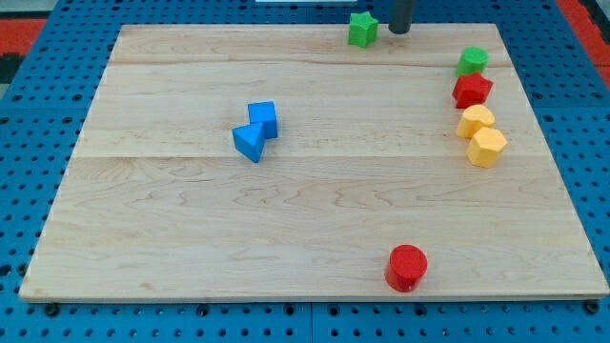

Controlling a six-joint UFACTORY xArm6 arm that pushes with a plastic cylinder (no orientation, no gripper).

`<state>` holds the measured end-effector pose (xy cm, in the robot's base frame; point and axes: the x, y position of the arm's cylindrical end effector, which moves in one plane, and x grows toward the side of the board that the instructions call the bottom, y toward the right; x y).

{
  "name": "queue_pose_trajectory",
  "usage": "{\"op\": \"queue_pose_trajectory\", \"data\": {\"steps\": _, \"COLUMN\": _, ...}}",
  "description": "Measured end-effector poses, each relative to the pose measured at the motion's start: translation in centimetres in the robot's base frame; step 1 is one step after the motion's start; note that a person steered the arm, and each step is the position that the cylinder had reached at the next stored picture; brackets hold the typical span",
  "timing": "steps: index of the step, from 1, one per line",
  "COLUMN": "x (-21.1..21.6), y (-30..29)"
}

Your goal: Move green star towards the bottom center

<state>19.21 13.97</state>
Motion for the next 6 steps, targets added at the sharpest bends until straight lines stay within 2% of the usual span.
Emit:
{"op": "queue_pose_trajectory", "data": {"steps": 1, "x": 0.1, "y": -4.6}}
{"op": "queue_pose_trajectory", "data": {"steps": 2, "x": 1.9, "y": -14.7}}
{"op": "queue_pose_trajectory", "data": {"steps": 3, "x": 8.7, "y": -23.8}}
{"op": "queue_pose_trajectory", "data": {"steps": 4, "x": 13.3, "y": -29.2}}
{"op": "queue_pose_trajectory", "data": {"steps": 5, "x": 7.7, "y": -24.8}}
{"op": "queue_pose_trajectory", "data": {"steps": 6, "x": 8.4, "y": -32.5}}
